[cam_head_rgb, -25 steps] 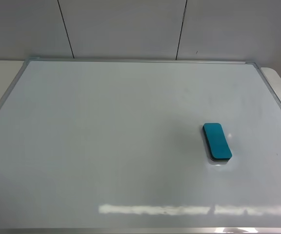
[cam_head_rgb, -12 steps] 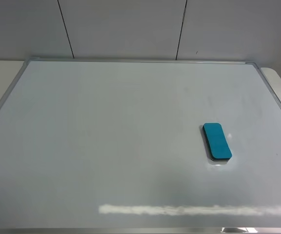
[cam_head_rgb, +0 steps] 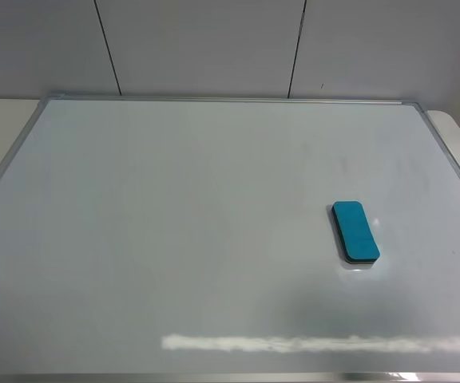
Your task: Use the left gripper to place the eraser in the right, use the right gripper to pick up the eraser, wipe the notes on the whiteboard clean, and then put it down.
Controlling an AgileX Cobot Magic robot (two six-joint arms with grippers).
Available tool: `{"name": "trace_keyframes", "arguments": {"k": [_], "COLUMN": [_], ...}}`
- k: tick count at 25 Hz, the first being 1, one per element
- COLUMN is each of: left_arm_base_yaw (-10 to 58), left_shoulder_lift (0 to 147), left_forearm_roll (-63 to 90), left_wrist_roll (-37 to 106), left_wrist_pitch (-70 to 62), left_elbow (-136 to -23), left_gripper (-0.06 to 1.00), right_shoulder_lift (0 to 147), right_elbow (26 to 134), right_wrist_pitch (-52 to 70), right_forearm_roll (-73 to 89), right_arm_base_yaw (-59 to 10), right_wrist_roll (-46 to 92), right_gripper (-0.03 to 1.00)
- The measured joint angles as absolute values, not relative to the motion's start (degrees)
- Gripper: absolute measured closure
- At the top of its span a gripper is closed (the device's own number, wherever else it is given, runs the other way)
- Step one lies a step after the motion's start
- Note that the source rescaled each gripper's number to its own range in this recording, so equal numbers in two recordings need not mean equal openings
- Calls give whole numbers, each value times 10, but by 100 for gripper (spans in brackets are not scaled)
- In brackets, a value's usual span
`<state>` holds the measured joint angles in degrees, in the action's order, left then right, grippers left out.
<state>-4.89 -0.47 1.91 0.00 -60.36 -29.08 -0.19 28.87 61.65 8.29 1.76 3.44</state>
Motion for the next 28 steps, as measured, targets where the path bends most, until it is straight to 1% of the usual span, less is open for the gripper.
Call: {"name": "trace_keyframes", "arguments": {"k": [28], "left_arm_base_yaw": [-49], "left_shoulder_lift": [-5], "left_forearm_roll": [20], "left_wrist_roll": [0], "left_wrist_pitch": [-604], "left_elbow": [-291], "left_gripper": [-6], "right_shoulder_lift": [-2], "right_elbow": [288], "right_wrist_pitch": [615], "right_forearm_roll": [82], "right_arm_base_yaw": [13], "right_wrist_roll": [31], "right_gripper": [-3]}}
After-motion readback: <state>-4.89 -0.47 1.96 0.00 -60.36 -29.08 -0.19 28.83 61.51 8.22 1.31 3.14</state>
